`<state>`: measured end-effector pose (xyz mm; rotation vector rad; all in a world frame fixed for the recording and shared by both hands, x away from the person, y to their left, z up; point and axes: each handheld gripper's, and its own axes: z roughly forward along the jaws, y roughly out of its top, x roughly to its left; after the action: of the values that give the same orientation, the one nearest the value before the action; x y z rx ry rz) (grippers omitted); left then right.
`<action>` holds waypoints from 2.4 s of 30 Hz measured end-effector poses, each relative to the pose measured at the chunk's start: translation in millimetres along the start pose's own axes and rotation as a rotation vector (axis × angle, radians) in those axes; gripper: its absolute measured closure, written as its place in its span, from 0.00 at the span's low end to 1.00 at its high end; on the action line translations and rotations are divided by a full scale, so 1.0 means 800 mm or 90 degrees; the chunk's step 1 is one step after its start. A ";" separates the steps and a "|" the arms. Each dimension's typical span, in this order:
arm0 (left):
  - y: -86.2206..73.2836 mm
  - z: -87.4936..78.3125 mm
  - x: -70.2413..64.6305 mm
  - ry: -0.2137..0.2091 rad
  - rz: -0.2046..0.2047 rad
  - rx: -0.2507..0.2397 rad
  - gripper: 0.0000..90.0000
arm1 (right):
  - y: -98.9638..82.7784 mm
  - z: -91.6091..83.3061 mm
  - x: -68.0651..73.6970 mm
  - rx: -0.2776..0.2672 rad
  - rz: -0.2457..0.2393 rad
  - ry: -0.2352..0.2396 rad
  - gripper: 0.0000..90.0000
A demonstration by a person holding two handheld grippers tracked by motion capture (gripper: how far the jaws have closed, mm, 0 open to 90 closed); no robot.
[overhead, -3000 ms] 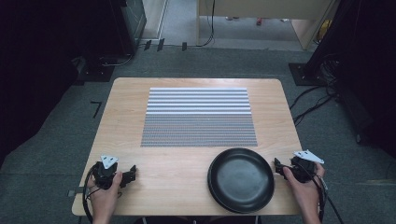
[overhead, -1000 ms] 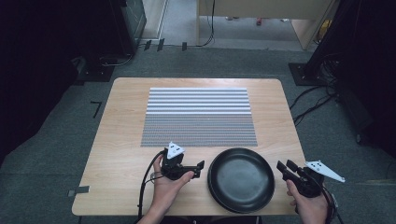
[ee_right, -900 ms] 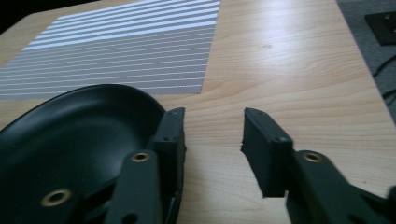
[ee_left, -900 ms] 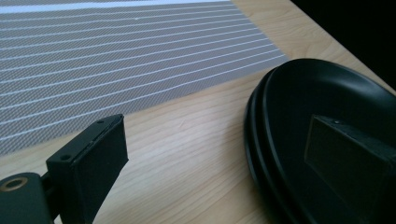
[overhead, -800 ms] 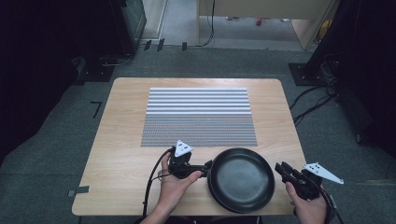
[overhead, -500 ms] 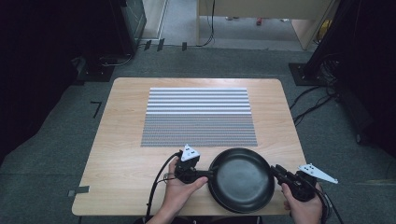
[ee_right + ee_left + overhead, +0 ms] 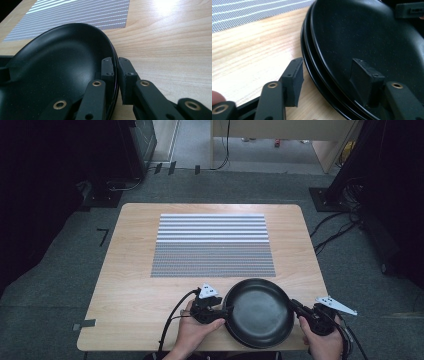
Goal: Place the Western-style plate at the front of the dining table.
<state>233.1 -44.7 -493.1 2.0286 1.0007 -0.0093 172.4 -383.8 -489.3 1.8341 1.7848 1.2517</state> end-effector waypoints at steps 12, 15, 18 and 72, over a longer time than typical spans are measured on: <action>-0.002 -0.001 -0.001 -0.001 0.001 0.002 0.55 | -0.004 0.005 0.007 -0.021 0.018 -0.006 0.94; -0.003 0.000 -0.001 0.001 0.001 0.003 0.55 | -0.005 0.007 0.010 -0.024 0.016 -0.013 0.94; -0.003 0.001 0.000 0.001 0.000 0.002 0.56 | -0.005 0.007 0.010 -0.025 0.019 -0.014 0.94; -0.002 -0.031 0.025 -0.066 -0.015 -0.007 0.70 | -0.020 0.027 0.019 -0.024 0.062 0.047 0.88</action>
<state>237.6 -13.9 -485.1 1.9858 0.9571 -0.1209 175.5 -359.0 -507.6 1.8971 1.7150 1.3967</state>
